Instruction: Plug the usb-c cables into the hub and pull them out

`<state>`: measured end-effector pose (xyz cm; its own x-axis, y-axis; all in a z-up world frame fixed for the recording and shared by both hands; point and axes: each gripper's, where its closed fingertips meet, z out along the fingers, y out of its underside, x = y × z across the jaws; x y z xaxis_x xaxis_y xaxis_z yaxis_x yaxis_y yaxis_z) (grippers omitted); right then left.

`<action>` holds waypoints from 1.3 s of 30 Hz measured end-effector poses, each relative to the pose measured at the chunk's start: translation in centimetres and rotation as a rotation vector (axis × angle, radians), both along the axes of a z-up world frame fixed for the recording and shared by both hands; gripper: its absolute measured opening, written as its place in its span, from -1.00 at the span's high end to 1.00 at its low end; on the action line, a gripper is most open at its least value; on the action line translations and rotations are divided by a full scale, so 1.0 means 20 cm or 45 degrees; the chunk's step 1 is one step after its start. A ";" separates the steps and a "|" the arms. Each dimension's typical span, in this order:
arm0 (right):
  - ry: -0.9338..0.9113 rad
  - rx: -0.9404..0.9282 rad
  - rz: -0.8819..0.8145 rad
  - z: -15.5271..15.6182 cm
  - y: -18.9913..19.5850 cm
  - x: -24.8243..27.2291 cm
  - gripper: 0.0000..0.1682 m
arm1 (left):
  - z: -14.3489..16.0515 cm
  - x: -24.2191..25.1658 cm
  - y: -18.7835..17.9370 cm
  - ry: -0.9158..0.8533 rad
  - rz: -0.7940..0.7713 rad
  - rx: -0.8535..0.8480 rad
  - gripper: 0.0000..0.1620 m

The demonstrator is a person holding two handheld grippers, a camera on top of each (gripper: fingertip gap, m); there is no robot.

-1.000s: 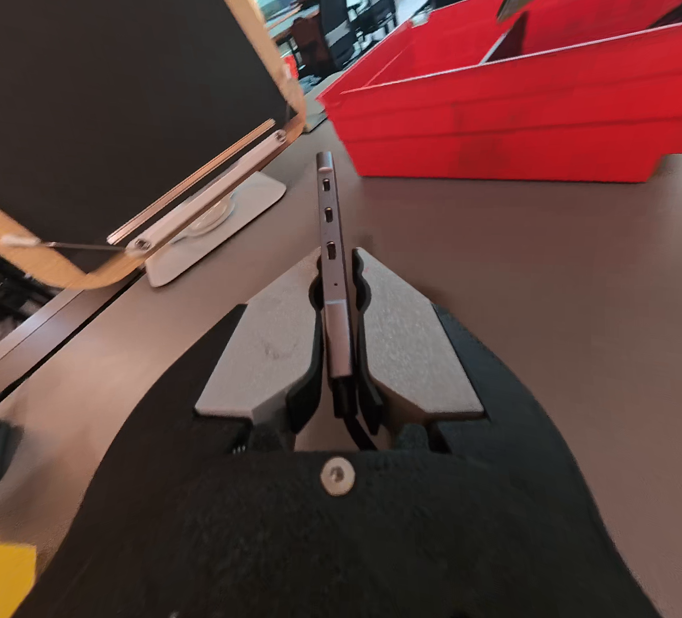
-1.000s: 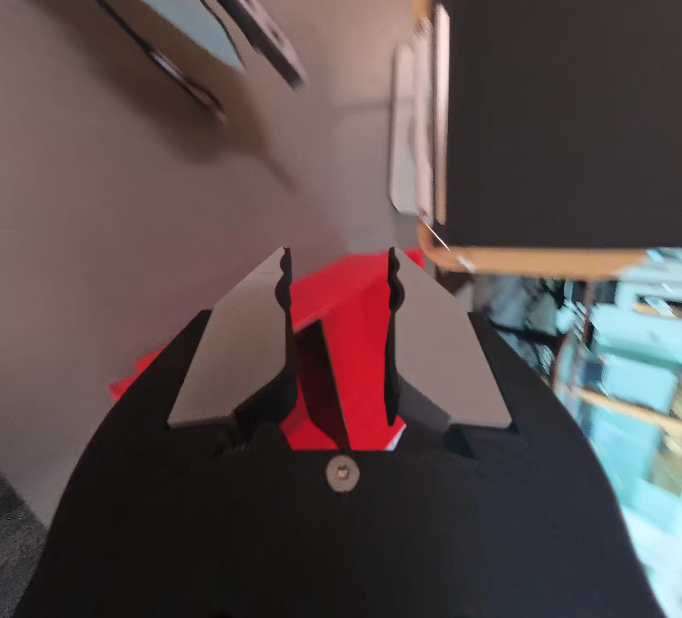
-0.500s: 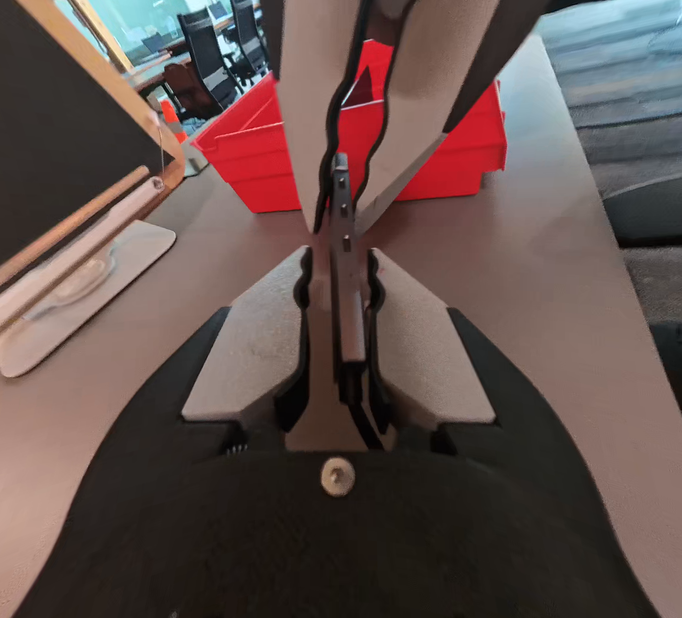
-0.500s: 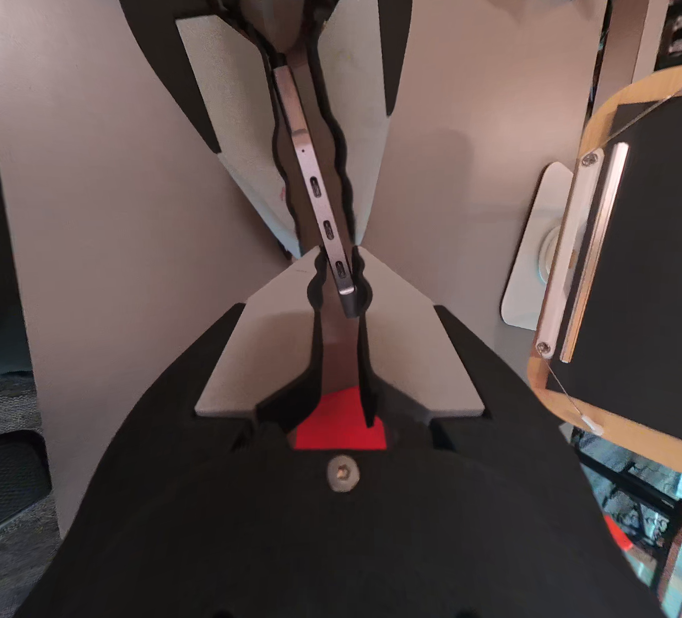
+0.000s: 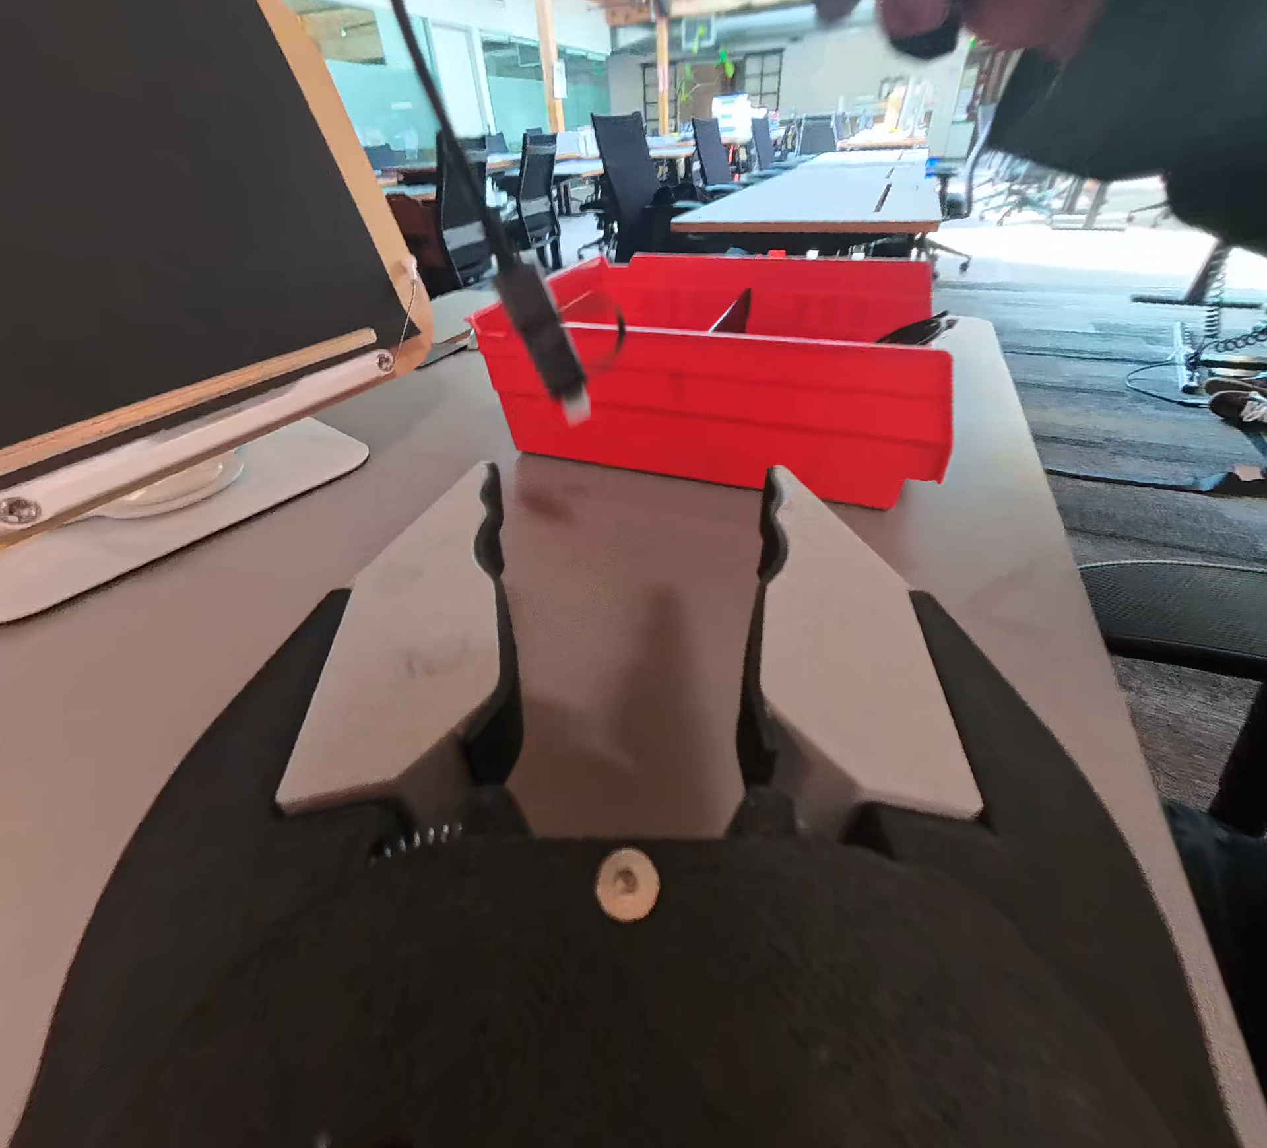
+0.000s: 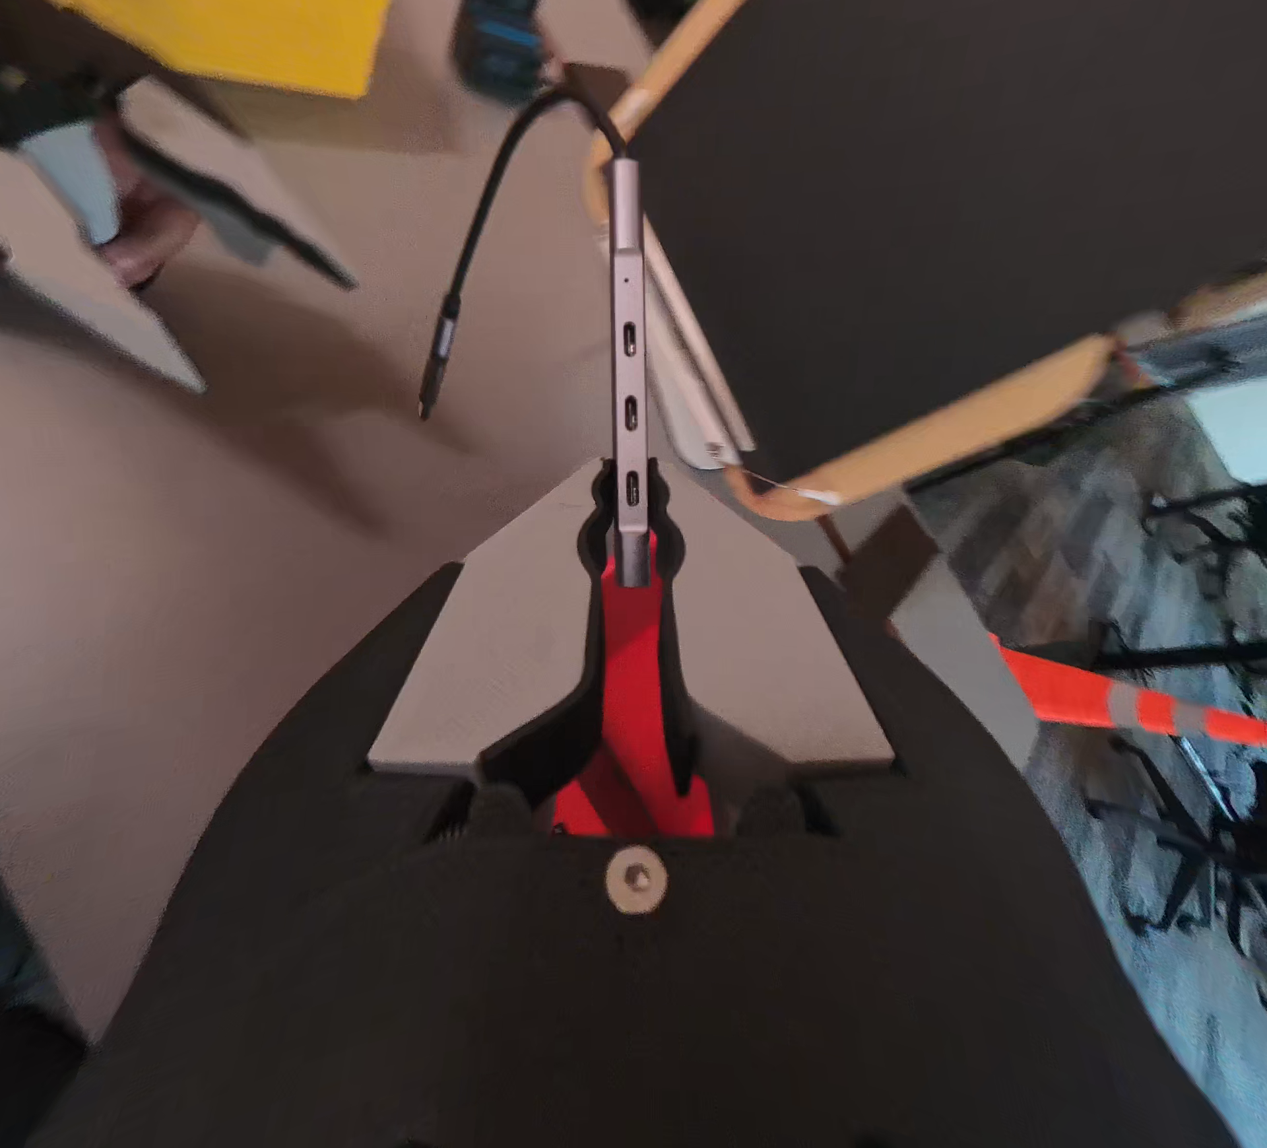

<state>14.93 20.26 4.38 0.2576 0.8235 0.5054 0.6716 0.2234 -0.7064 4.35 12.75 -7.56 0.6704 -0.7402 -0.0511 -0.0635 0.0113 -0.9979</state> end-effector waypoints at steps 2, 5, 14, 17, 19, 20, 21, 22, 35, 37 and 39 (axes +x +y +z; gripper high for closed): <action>0.073 0.073 -0.113 0.13 0.09 0.13 0.93 | -0.05 -0.01 0.03 0.037 0.040 -0.058 0.11; 0.011 0.133 -0.249 0.21 0.22 0.34 0.93 | -0.12 -0.02 0.07 0.062 0.071 -0.140 0.13; -0.288 -0.044 -0.452 -0.15 0.53 0.61 0.93 | -0.17 -0.03 0.09 0.121 0.102 -0.164 0.19; -0.434 -0.139 -0.508 -0.42 0.60 0.63 0.92 | -0.19 -0.03 0.09 0.135 0.105 -0.181 0.20; -0.495 -0.185 -0.549 -0.55 0.63 0.63 0.88 | -0.18 -0.03 0.09 0.128 0.105 -0.182 0.22; -0.529 -0.214 -0.587 -0.59 0.64 0.64 0.80 | -0.18 -0.04 0.09 0.124 0.105 -0.186 0.22; -0.571 -0.263 -0.628 -0.64 0.63 0.66 0.71 | -0.18 -0.04 0.10 0.120 0.105 -0.191 0.23; -0.612 -0.323 -0.648 -0.69 0.62 0.67 0.70 | -0.19 -0.04 0.10 0.120 0.104 -0.194 0.22; -0.421 -0.307 -0.706 -0.52 0.58 0.59 0.78 | -0.20 -0.02 0.09 0.168 0.105 -0.178 0.22; -0.338 -0.306 -0.639 -0.46 0.51 0.49 0.78 | -0.20 -0.02 0.09 0.176 0.107 -0.176 0.22; -0.207 -0.331 -0.528 -0.38 0.40 0.34 0.78 | -0.20 -0.02 0.09 0.179 0.107 -0.180 0.22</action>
